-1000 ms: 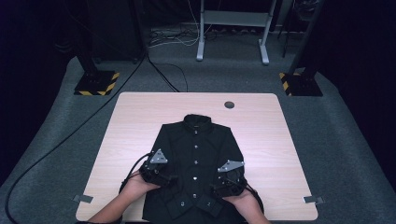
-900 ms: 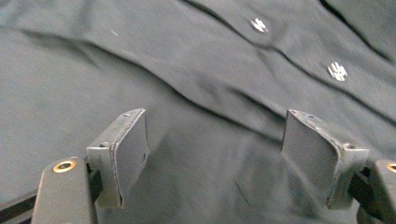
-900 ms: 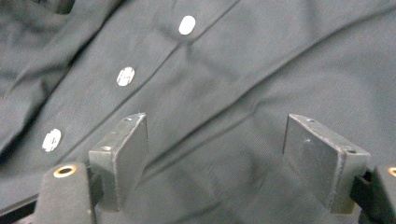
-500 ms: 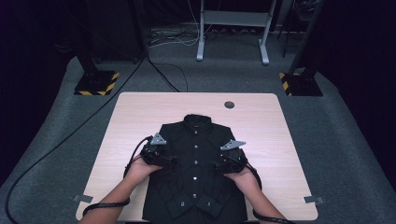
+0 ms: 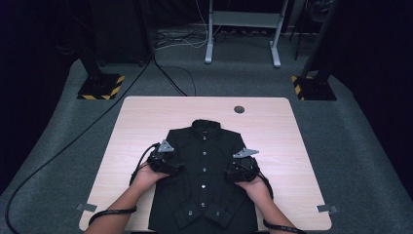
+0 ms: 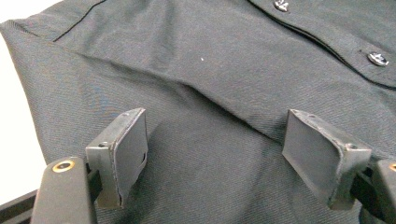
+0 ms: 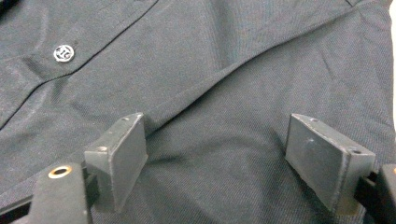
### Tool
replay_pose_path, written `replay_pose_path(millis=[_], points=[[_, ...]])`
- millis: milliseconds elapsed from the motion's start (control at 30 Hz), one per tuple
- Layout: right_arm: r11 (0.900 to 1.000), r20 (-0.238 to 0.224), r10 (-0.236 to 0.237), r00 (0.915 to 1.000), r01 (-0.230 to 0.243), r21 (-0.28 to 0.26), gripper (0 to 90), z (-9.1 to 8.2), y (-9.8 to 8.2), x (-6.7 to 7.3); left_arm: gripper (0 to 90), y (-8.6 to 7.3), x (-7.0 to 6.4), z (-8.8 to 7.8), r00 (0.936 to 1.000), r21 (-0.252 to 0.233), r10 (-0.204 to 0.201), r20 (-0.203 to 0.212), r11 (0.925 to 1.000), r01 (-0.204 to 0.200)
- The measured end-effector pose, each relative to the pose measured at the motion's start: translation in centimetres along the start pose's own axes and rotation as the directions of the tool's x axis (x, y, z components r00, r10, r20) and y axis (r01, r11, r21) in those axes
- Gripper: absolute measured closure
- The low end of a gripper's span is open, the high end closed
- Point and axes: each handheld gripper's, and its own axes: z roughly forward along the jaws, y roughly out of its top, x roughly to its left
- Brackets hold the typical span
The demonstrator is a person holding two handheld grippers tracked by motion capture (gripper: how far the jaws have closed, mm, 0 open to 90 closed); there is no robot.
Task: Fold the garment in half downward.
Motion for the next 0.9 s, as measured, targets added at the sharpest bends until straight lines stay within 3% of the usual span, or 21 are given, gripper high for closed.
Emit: replay_pose_path(millis=[333, 567, 900], points=[[1.0, -0.008, -0.01, 0.9999, 0.01, -0.014, 19.9, -1.2, -1.5, 0.9, 22.4, -0.9, -1.2, -0.6, 0.9996, -0.021, 0.015, 0.023, 0.9997, -0.015], [1.0, -0.016, -0.016, 0.9997, 0.016, 0.01, 19.9, -1.9, -2.0, 1.3, 22.3, -1.2, -2.2, -1.2, 0.999, 0.005, 0.029, 0.034, 0.9996, -0.029], [0.999, -0.024, -0.023, 0.9995, 0.024, 0.047, 20.0, -2.5, -2.2, 1.8, 22.3, -1.5, -2.7, -1.6, 0.9981, 0.014, 0.04, 0.046, 0.9991, -0.041]])
